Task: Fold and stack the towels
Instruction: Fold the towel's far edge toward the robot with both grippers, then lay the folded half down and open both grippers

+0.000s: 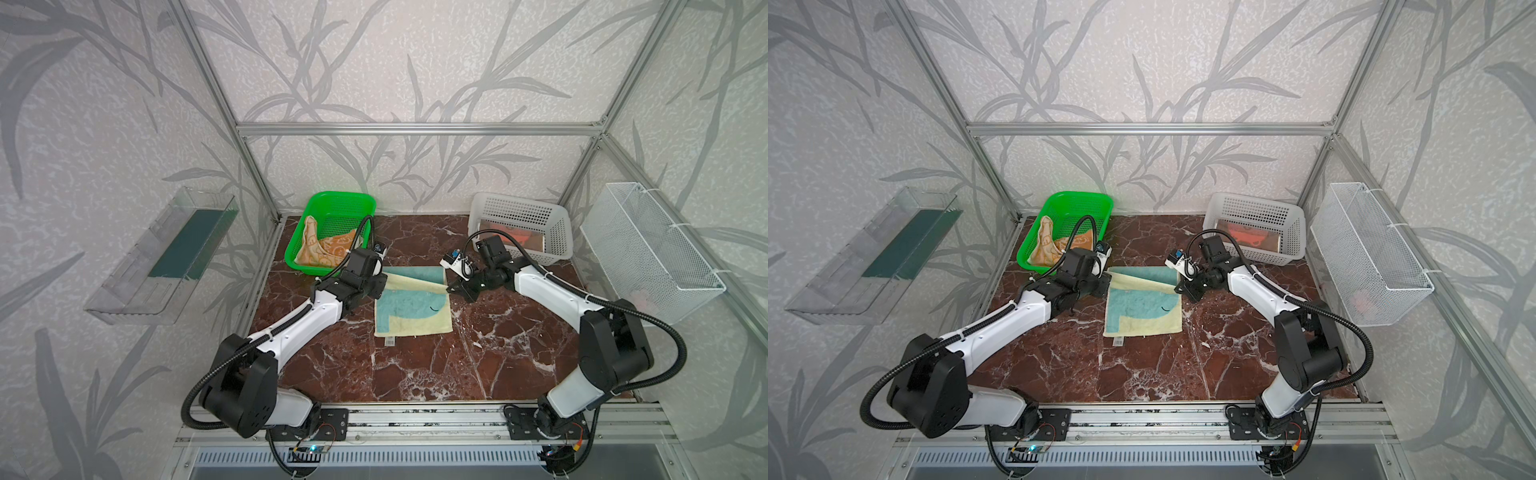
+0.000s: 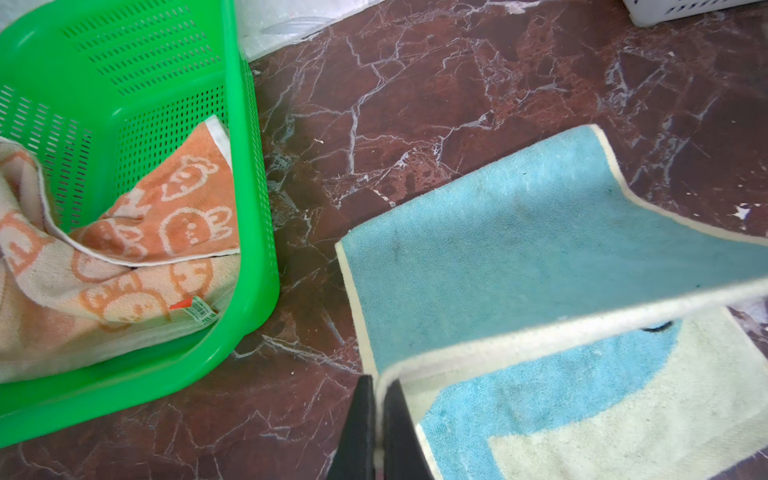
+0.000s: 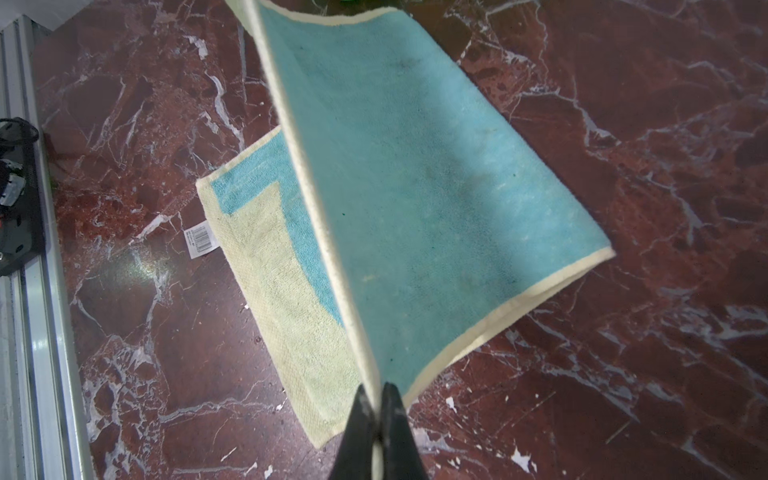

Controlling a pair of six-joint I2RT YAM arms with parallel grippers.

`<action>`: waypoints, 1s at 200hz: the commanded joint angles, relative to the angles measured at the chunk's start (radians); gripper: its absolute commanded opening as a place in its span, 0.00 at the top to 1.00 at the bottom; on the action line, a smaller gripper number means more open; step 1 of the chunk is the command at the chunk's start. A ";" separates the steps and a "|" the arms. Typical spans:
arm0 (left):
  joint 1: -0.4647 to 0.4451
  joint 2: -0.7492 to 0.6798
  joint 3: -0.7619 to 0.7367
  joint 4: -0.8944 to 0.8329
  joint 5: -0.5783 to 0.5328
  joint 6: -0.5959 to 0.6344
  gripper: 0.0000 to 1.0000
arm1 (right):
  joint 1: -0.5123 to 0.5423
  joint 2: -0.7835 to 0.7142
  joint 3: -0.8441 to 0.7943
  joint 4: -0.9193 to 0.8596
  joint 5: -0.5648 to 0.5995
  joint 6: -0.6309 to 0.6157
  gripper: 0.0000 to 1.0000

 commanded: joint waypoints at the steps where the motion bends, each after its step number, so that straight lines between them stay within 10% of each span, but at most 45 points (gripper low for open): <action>1: 0.017 -0.042 -0.041 -0.048 -0.035 -0.049 1.00 | -0.009 -0.038 -0.020 -0.123 0.096 0.027 1.00; 200: -0.025 -0.057 -0.206 -0.109 0.104 -0.258 1.00 | 0.110 0.133 -0.055 -0.217 0.173 0.150 0.98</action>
